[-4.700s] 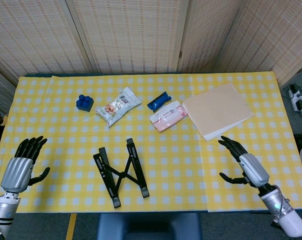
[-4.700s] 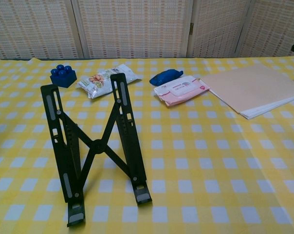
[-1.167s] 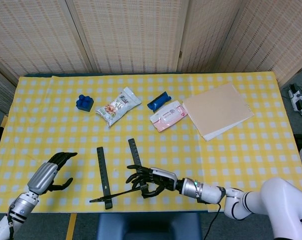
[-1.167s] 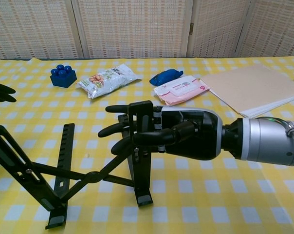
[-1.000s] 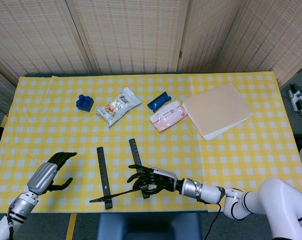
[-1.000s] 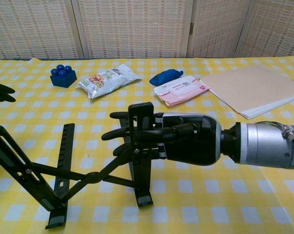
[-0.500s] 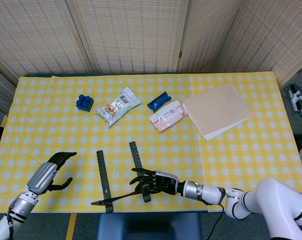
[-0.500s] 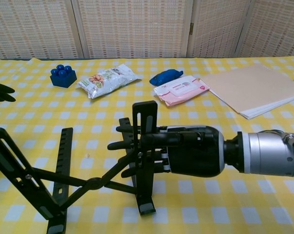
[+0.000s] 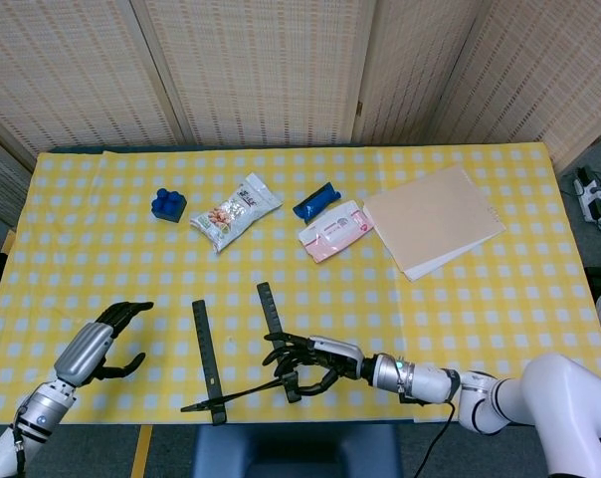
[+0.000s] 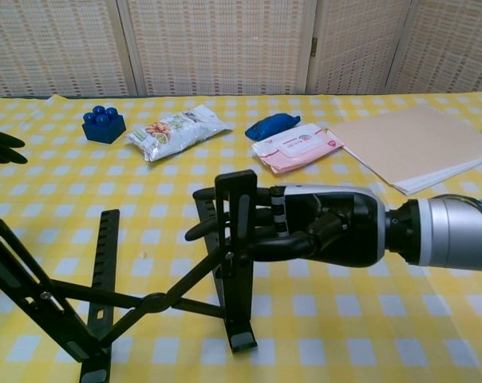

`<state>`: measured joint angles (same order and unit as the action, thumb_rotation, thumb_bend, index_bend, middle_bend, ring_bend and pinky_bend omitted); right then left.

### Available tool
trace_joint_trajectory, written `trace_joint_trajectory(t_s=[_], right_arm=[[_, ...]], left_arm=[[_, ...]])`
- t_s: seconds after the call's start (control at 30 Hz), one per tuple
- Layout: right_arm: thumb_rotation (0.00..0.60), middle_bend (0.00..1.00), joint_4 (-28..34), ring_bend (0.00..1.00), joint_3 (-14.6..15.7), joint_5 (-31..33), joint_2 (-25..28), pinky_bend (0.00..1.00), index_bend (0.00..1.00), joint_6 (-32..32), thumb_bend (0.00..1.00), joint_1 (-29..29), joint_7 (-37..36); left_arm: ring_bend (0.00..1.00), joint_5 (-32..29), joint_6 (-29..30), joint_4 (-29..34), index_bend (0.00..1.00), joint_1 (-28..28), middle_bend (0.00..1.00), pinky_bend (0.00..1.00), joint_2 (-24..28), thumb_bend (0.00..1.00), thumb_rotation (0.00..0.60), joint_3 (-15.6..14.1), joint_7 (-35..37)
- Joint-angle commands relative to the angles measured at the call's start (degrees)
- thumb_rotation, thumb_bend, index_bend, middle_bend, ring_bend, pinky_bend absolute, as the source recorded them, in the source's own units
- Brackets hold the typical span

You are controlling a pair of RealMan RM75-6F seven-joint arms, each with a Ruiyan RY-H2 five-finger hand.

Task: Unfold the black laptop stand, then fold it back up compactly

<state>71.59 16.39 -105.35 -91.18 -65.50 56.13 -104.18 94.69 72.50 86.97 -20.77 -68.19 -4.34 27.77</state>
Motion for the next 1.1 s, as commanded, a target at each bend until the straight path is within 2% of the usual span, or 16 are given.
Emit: trace_joint_trajectory(t_s=[0.03,0.17,0.33,0.5,0.73,1.1], right_arm=[[0.6,0.19,2.63,0.24,-0.19,-1.62,3.12,0.18,0.04,0.32,0.33,-0.2,13.73],[0.6,0.18,4.49,0.24,-1.24,-0.21,3.38,0.18,0.04,2.51,0.33,-0.17,20.75],[0.6,0.21,6.94,0.25,-4.6,4.26,1.17,0.19,0.05,5.9,0.33,-1.0,30.57],[0.6,0.3,8.39,0.33,-8.48,9.54,-1.84,0.24,0.2,7.89,0.33,-2.79,41.26],[0.6,0.42,8.78,0.44,-11.7,13.9,-5.79,0.38,0.44,8.18,0.33,-5.56,53.41],[0.6,0.53,6.2,0.54,-16.14,18.21,-11.34,0.5,0.63,4.57,0.33,-10.43,60.63]], left_arm=[[0.14,0.15,0.39,0.17,0.14,0.11,0.19,0.12,0.07,0.43,0.6,0.04,-0.01],[0.14,0.27,0.62,0.47,0.14,0.11,0.19,0.12,0.29,0.43,0.6,0.07,-0.22],[0.14,-0.02,0.98,0.75,0.14,0.22,0.19,0.12,0.37,0.43,0.6,0.33,-0.47],[0.14,-0.02,1.43,0.92,0.14,0.46,0.19,0.12,0.64,0.43,0.6,0.32,-0.52],[0.15,0.18,2.0,0.98,0.14,0.68,0.19,0.12,0.86,0.44,0.6,0.33,-0.34],[0.15,0.88,1.56,0.75,0.14,0.01,0.19,0.12,0.89,0.44,0.6,0.33,0.41]])
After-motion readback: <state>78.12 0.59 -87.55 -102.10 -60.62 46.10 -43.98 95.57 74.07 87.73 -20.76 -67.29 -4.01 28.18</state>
